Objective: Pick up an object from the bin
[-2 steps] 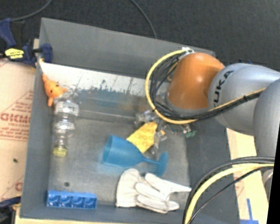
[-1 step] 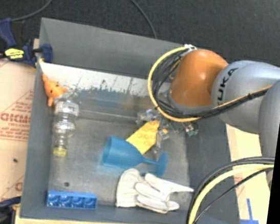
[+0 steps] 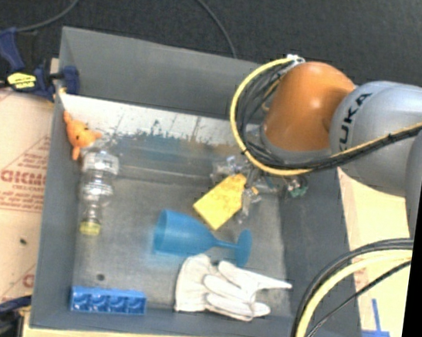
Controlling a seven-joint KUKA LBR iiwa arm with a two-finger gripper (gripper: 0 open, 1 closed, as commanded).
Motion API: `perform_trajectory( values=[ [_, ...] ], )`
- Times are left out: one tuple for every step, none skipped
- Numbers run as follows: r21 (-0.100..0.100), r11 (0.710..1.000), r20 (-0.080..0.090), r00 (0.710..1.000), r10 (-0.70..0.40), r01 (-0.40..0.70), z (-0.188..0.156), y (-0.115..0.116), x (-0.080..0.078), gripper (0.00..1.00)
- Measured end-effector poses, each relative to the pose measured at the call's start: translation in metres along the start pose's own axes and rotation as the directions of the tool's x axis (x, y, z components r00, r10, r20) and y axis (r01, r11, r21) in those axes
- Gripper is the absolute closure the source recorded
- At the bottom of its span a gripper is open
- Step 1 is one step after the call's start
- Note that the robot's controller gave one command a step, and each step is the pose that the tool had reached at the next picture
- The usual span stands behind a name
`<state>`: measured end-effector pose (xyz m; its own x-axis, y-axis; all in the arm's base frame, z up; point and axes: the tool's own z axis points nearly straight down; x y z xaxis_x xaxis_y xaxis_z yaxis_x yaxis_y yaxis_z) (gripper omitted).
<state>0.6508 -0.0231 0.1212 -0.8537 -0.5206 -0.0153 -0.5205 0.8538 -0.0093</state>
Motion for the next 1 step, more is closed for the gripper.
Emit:
perform_trajectory(
  values=[
    [0.002, 1.0, 0.003, 1.0, 0.001, -0.001, -0.0208, -0.0008, -0.0012, 1.0]
  ],
)
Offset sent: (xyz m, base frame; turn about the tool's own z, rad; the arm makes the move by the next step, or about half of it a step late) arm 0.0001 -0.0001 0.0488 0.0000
